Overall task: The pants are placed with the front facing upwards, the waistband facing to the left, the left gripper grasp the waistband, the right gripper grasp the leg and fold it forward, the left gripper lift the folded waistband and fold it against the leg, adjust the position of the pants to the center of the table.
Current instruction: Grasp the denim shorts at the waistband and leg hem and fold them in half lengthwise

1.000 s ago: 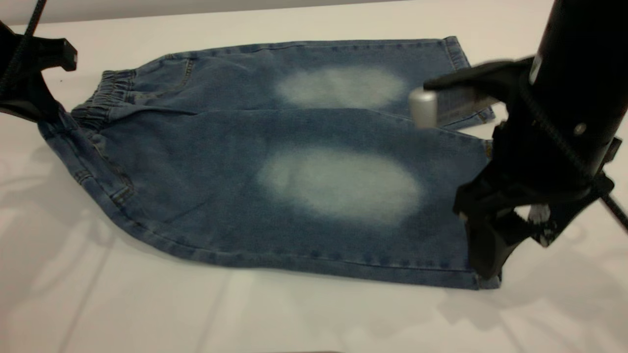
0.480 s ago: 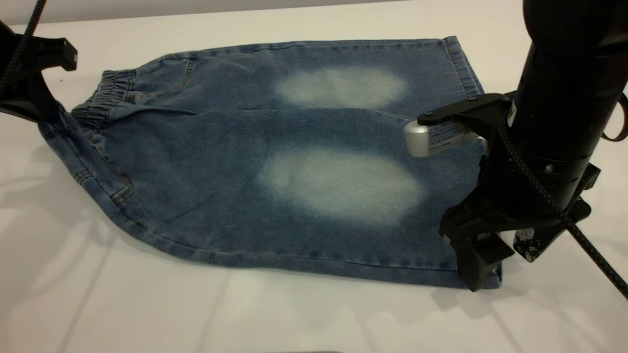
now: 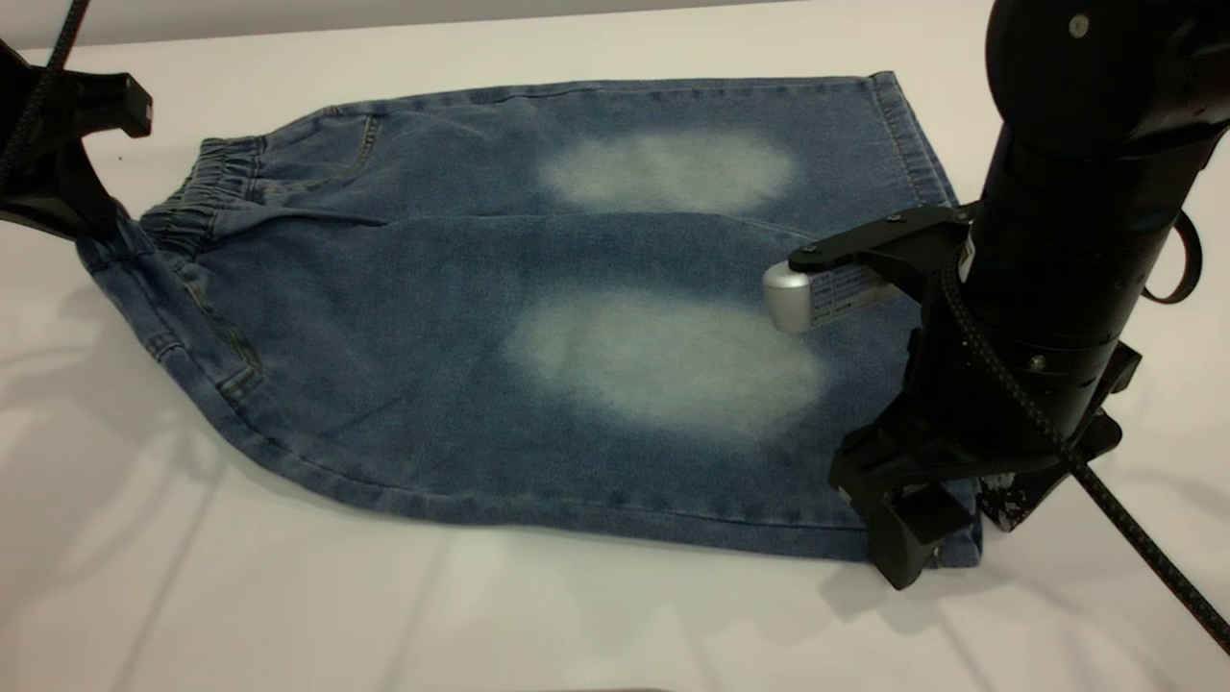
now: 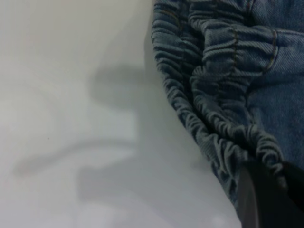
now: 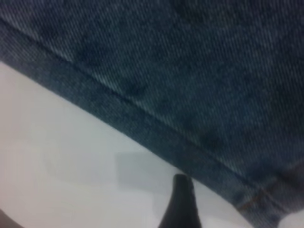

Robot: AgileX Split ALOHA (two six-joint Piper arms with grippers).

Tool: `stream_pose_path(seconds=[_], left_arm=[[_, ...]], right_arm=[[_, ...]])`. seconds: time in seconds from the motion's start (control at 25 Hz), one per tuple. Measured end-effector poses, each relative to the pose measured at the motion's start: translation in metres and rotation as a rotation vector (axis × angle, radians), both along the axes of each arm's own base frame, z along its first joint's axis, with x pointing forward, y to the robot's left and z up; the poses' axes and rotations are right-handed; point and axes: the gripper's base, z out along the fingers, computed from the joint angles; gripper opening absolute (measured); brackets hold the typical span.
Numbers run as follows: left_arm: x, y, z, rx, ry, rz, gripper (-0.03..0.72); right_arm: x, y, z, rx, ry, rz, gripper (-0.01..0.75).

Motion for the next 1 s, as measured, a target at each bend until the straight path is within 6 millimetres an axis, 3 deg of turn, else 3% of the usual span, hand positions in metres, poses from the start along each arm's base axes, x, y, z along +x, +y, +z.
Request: stream_pose_path(seconds=[0.12,0.24,0.44,0.52,0.76,1.0], left_arm=[[0.0,0.0,0.0,0.0,0.0,0.0,0.04],[0.0,0.0,0.0,0.0,0.0,0.001,0.04],[0.0,0.0,0.0,0.0,0.0,0.001,0.04],[0.0,0.0,0.0,0.0,0.0,0.001,0.04],[0.0,0.0,0.0,-0.019,0.006,0.021,0.04],[0.0,-0.001,0.011,-0.032,-0.012,0.033,0.04]], right_arm=[[0.001,0.0,-0.001,-0.002,0.002,0.002,0.476],[0.001,0.0,-0.001,-0.004,0.0,0.001,0.393],[0.002,0.001,-0.002,-0.002,-0.007,-0.001,0.118],[0.002,0.001,-0.003,-0.001,-0.008,-0.003,0.053],[0.003,0.002,0.002,0.002,-0.011,0.006,0.032],[0.02,0.012,0.05,0.068,-0.126,0.037,0.029]])
